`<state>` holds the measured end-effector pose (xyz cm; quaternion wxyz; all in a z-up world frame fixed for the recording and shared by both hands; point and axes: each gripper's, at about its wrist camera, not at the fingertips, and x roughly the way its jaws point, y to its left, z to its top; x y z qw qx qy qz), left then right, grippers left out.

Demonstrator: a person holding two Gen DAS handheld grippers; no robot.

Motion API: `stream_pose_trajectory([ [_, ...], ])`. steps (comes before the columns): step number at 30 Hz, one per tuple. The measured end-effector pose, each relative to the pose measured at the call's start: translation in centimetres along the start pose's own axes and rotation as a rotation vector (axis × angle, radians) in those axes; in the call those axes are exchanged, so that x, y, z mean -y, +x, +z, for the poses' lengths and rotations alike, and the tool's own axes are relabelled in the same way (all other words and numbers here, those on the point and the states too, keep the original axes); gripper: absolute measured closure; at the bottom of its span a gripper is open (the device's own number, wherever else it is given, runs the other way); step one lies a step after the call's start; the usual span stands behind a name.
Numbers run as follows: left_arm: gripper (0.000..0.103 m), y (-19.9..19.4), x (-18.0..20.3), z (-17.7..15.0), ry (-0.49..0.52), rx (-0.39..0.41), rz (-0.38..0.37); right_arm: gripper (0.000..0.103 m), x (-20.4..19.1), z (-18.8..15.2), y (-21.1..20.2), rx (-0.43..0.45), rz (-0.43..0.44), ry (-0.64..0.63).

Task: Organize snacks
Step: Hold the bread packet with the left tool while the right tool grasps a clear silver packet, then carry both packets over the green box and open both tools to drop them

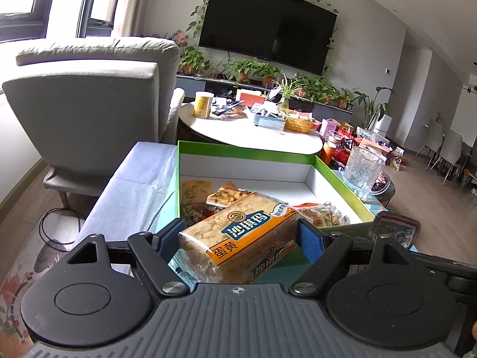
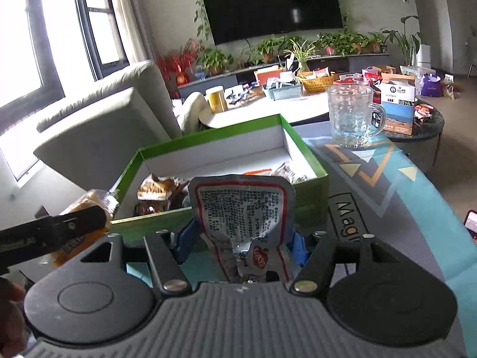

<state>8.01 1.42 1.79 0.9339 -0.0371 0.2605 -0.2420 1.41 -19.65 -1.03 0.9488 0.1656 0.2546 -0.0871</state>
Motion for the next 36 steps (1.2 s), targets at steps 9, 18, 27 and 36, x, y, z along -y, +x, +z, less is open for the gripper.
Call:
stream_pose_trajectory([
  [9, 0.025, 1.4, 1.3, 1.4, 0.021, 0.02, -0.004, 0.043, 1.4, 0.1, -1.1, 0.042, 0.058, 0.02],
  [18, 0.025, 5.6, 3.0, 3.2, 0.049, 0.022, -0.015, 0.043, 2.8, -0.1, -1.3, 0.023, 0.042, 0.043],
  [27, 0.025, 10.9, 4.3, 4.7, 0.067, -0.026, 0.012, 0.043, 4.2, 0.2, -0.9, 0.012, 0.025, 0.071],
  [36, 0.024, 13.1, 4.9, 4.5, 0.085, -0.082, 0.075, 0.043, 5.2, 0.3, -0.2, 0.003, 0.024, 0.098],
])
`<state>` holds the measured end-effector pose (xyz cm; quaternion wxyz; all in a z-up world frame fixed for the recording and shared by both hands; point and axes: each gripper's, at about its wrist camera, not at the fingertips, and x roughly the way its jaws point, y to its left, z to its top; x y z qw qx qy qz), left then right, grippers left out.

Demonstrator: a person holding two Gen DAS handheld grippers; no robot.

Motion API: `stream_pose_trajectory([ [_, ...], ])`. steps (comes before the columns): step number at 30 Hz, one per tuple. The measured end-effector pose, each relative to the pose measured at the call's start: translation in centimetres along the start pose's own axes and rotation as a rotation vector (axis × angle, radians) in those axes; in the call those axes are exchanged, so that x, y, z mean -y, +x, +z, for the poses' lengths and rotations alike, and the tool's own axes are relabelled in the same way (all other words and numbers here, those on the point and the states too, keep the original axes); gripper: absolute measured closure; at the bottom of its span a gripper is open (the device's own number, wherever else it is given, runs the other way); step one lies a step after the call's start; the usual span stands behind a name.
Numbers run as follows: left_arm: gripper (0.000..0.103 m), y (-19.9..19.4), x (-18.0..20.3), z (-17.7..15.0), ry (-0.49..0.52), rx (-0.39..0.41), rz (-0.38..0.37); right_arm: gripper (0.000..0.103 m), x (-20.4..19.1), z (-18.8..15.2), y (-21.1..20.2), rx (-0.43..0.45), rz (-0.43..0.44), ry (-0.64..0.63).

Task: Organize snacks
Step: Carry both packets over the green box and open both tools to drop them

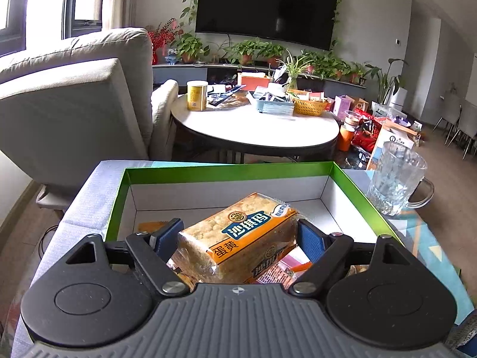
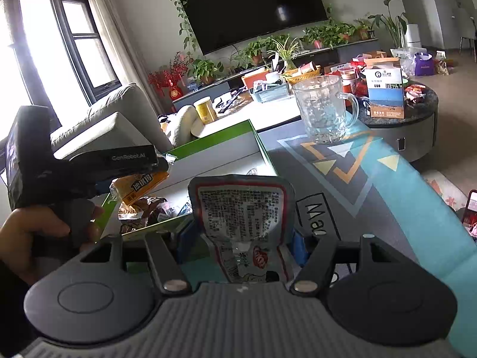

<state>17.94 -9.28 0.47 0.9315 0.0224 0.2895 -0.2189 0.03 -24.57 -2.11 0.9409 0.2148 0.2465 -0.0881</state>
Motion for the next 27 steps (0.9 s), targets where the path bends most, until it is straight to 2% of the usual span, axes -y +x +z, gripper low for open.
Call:
stream_pose_trajectory([
  [7, 0.023, -0.2, 0.2, -0.3, 0.011, -0.019, 0.002, 0.043, 0.1, -0.1, 0.1, -0.009, 0.009, 0.006],
  [11, 0.02, -0.5, 0.1, -0.2, 0.009, -0.028, 0.009, 0.043, 0.1, 0.0, 0.2, -0.008, 0.009, 0.002],
  [18, 0.015, -2.1, -0.5, -0.2, 0.019, 0.047, 0.022, 0.043, -0.1, 0.4, 0.1, 0.007, 0.005, -0.005],
  [27, 0.014, -5.6, -4.3, -2.7, -0.033, 0.06, 0.054, 0.043, -1.3, 2.2, 0.8, 0.051, 0.037, -0.031],
])
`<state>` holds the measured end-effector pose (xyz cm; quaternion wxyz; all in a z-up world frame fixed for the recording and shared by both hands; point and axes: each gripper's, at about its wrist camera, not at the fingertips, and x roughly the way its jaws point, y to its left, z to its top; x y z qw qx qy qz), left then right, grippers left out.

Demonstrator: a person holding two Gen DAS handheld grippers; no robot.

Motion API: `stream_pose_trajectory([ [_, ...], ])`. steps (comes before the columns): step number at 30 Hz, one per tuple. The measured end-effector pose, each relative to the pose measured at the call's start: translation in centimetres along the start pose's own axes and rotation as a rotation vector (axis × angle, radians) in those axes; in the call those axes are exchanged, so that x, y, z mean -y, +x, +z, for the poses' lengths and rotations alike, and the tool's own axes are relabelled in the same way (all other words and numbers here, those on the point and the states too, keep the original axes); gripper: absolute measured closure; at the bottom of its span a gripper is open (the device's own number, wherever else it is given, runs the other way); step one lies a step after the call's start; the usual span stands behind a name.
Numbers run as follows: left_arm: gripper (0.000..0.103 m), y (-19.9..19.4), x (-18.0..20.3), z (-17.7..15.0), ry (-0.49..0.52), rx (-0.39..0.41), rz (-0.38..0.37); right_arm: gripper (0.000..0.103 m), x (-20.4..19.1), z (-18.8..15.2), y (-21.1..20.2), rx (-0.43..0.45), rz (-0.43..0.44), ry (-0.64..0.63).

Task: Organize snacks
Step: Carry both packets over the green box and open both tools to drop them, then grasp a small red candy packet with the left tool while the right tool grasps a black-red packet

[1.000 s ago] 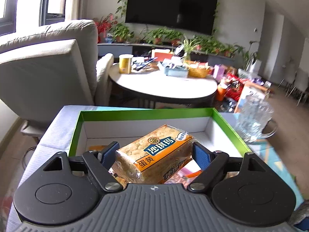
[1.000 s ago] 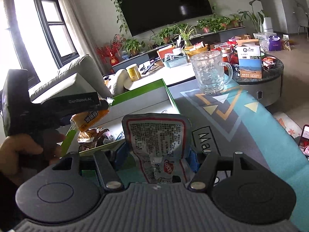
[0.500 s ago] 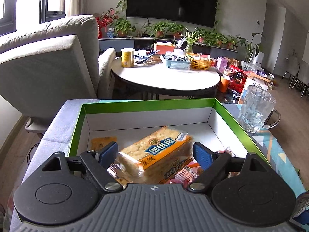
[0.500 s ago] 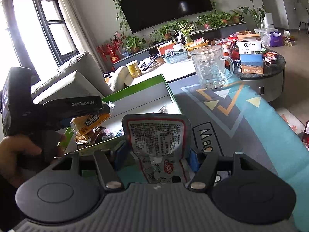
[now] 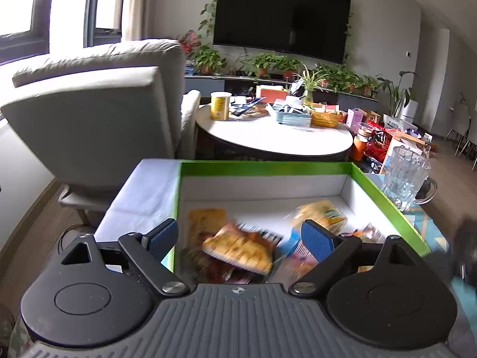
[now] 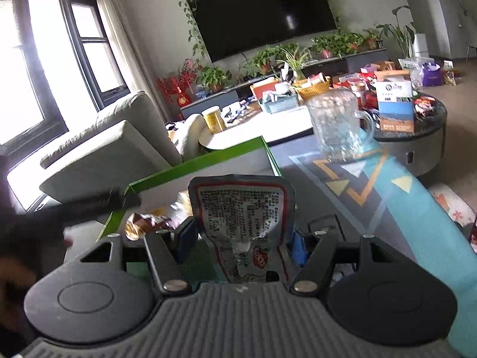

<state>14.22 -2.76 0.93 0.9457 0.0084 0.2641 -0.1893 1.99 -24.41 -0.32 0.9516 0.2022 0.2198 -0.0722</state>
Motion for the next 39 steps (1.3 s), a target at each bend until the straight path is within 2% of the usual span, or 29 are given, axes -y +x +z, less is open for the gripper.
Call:
stream_pose_trajectory([
  [10, 0.014, -4.2, -3.9, -2.2, -0.003, 0.013, 0.006, 0.043, -2.1, 3.1, 3.8, 0.031, 0.03, -0.017],
  [19, 0.014, -5.1, -5.8, -3.4, -0.022, -0.018, 0.039, 0.043, -4.4, 5.0, 6.1, 0.075, 0.063, -0.04],
  [26, 0.014, -5.4, -6.0, -3.9, -0.022, -0.026, 0.039, 0.043, -4.1, 4.8, 8.0, 0.027, 0.038, -0.015],
  [32, 0.014, -5.6, -5.8, -3.9, -0.021, -0.023, 0.037, 0.043, -2.0, 4.6, 6.3, 0.011, 0.016, 0.029],
  [39, 0.014, -5.6, -5.2, -4.4, -0.006, -0.051, 0.015, 0.043, 0.2, 4.2, 3.8, -0.047, 0.048, 0.083],
])
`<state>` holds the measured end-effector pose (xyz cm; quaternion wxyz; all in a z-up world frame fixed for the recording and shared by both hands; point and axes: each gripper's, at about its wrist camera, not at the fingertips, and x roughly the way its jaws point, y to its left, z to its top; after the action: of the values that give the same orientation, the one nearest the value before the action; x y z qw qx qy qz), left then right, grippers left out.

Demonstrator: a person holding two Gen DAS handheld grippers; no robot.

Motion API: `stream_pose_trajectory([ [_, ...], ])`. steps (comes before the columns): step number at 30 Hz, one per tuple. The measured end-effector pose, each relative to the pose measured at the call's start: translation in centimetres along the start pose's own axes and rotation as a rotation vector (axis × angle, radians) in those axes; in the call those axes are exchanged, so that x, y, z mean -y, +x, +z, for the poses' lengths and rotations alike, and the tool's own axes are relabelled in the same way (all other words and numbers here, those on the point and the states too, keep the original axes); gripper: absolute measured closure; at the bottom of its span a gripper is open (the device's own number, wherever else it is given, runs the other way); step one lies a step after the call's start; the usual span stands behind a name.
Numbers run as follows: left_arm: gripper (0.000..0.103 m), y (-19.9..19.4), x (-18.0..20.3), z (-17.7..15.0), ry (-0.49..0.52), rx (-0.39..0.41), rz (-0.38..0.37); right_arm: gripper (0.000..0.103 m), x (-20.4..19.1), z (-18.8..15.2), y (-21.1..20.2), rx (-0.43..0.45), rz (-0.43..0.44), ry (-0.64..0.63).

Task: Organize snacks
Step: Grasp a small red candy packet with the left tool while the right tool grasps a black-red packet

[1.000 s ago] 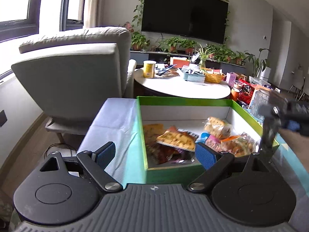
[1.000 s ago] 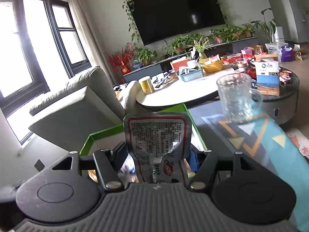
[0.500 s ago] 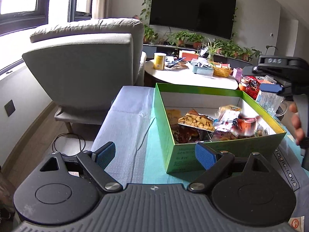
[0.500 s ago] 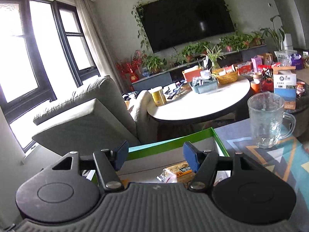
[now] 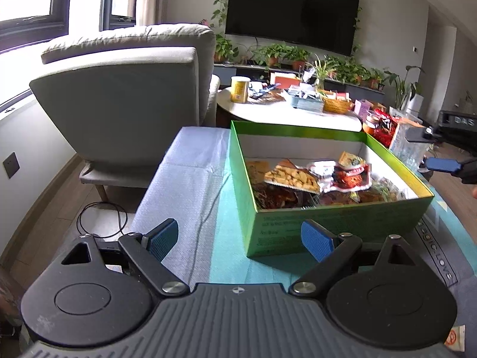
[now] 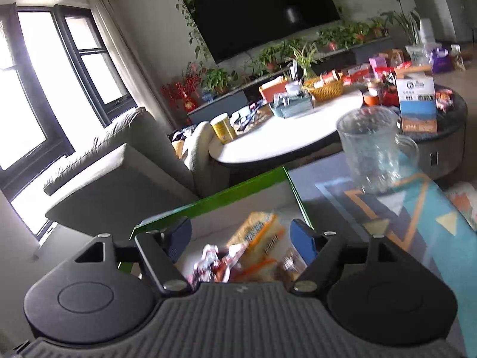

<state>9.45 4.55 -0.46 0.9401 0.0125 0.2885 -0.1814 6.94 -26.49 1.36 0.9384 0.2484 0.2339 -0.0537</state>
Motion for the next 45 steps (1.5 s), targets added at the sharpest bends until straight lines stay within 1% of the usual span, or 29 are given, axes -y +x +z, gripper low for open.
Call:
stream_pose_trajectory([
  [4, 0.014, -0.1, 0.2, -0.7, 0.032, -0.038, -0.021, 0.043, 0.3, -1.4, -1.3, -0.045, 0.042, -0.038],
  [7, 0.014, 0.0, 0.2, -1.7, 0.046, -0.089, -0.048, 0.043, 0.2, -2.8, -2.2, -0.088, 0.075, -0.087],
  [9, 0.015, 0.2, 0.2, -2.5, 0.055, -0.126, -0.071, 0.043, 0.1, -3.9, -2.8, -0.124, 0.111, -0.133],
  [12, 0.019, 0.5, 0.2, -3.6, 0.057, -0.175, -0.111, 0.043, 0.1, -5.7, -3.2, -0.178, 0.168, -0.225],
  [14, 0.022, 0.6, 0.3, -4.0, 0.054, -0.194, -0.138, 0.043, -0.1, -6.8, -3.2, -0.22, 0.176, -0.294],
  [16, 0.023, 0.7, 0.4, -4.4, 0.056, -0.2, -0.147, 0.043, -0.3, -7.7, -3.3, -0.253, 0.182, -0.362],
  [17, 0.026, 0.8, 0.5, -4.5, 0.06, -0.202, -0.148, 0.043, -0.4, -8.0, -3.3, -0.264, 0.182, -0.387],
  [21, 0.032, 1.4, 0.7, -4.8, 0.074, -0.232, -0.148, 0.043, -1.0, -8.5, -3.1, -0.278, 0.178, -0.459],
  [25, 0.034, 1.4, 1.3, -5.1, 0.149, -0.217, -0.123, 0.043, -0.8, -9.1, -2.0, -0.324, 0.166, -0.507],
  [27, 0.04, 1.2, 1.4, -5.3, 0.166, -0.209, -0.114, 0.043, -0.8, -9.7, -1.6, -0.351, 0.151, -0.545],
  [29, 0.055, 1.3, 1.1, -5.2, 0.168, -0.199, -0.105, 0.043, -0.8, -10.1, -1.2, -0.366, 0.142, -0.586],
  [30, 0.06, 1.3, 1.0, -5.1, 0.164, -0.196, -0.1, 0.043, -0.8, -10.4, -1.4, -0.356, 0.144, -0.609],
  [31, 0.069, 1.4, 0.9, -5.0, 0.157, -0.193, -0.094, 0.042, -0.9, -10.5, -1.3, -0.351, 0.145, -0.633],
  [32, 0.072, 1.5, 0.7, -4.9, 0.147, -0.192, -0.09, 0.042, -1.0, -10.6, -1.1, -0.349, 0.143, -0.649],
  [35, 0.073, 1.8, 0.4, -4.7, 0.114, -0.188, -0.091, 0.042, -1.4, -10.6, -0.5, -0.333, 0.16, -0.68],
  [40, 0.073, 2.1, 0.4, -4.5, 0.101, -0.177, -0.079, 0.043, -2.0, -10.4, 1.0, -0.328, 0.204, -0.693],
  [43, 0.073, 2.2, 0.3, -4.5, 0.095, -0.174, -0.08, 0.043, -2.5, -10.0, 1.3, -0.329, 0.199, -0.677],
  [44, 0.073, 2.2, 0.3, -4.5, 0.091, -0.173, -0.082, 0.059, -2.7, -9.8, 1.2, -0.336, 0.201, -0.681],
  [45, 0.073, 2.1, 0.2, -4.5, 0.087, -0.171, -0.083, 0.067, -2.8, -9.8, 1.0, -0.34, 0.195, -0.687],
])
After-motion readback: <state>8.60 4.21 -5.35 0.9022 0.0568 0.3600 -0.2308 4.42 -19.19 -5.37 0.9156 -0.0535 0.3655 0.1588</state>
